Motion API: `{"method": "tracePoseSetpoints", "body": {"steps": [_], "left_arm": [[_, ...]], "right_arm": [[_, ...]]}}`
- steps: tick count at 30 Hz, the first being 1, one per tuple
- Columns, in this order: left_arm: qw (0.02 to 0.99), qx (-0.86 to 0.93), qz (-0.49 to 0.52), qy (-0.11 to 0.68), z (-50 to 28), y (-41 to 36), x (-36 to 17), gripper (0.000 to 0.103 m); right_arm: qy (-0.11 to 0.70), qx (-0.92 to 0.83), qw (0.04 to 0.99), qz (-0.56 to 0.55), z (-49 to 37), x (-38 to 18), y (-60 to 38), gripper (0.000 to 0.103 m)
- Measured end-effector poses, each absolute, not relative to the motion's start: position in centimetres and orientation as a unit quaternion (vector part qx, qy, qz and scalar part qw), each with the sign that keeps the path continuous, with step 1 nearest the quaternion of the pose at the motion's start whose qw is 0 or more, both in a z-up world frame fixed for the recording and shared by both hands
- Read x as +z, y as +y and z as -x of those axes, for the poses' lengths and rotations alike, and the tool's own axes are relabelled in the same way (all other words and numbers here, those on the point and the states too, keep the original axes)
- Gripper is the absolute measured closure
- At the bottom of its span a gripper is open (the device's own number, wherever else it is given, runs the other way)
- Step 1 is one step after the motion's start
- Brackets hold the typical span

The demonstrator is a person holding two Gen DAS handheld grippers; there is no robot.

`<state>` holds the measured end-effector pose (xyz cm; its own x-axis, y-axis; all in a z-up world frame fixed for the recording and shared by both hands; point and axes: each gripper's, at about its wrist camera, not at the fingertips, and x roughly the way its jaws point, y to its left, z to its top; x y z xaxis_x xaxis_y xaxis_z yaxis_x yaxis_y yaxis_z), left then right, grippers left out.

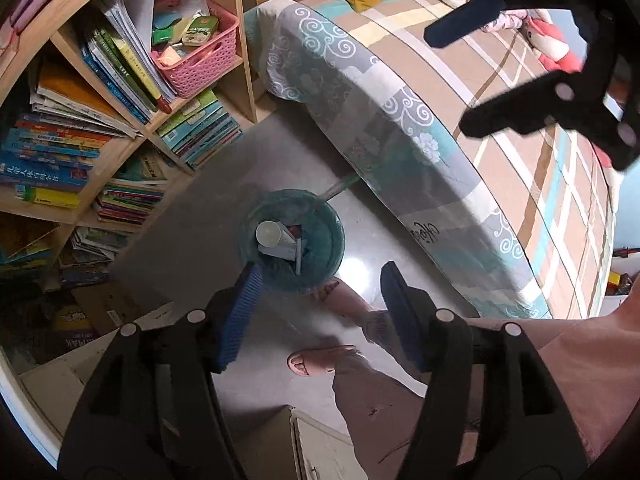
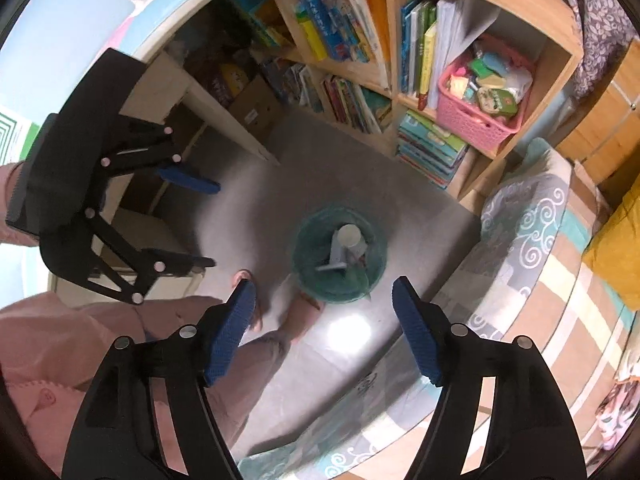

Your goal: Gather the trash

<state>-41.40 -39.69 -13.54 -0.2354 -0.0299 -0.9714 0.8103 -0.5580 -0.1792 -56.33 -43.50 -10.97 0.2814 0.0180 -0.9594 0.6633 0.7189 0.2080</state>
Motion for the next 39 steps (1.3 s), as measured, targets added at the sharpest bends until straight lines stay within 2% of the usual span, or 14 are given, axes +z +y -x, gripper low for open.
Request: {"method": "tracePoseSetpoints", "body": {"steps": [12, 24, 26, 30, 39], "left_arm": [[0.322, -0.680, -0.541, 0.376, 38.8, -39.1, -13.6, 0.043], [0.354, -0.684, -0.525, 0.363, 37.5, -37.6, -11.2, 0.041], [0.361, -0.684, -0.522, 0.359, 37.2, -37.2, -10.6, 0.037], [0.381, -0.691, -0.507, 0.348, 36.2, -36.1, -8.7, 0.029], [0.448, -0.681, -0.478, 0.327, 31.8, -33.0, -4.3, 0.016]], "right_arm": [[0.557, -0.220, 0.741, -0.303, 56.7, -10.5, -44.1, 0.031], [0.559, -0.204, 0.755, -0.275, 54.8, -9.3, -42.6, 0.031], [0.557, -0.203, 0.758, -0.272, 54.4, -9.0, -42.4, 0.031], [0.553, -0.209, 0.767, -0.250, 53.5, -8.1, -41.8, 0.019], [0.534, -0.205, 0.797, -0.193, 49.2, -4.9, -41.4, 0.013]]}}
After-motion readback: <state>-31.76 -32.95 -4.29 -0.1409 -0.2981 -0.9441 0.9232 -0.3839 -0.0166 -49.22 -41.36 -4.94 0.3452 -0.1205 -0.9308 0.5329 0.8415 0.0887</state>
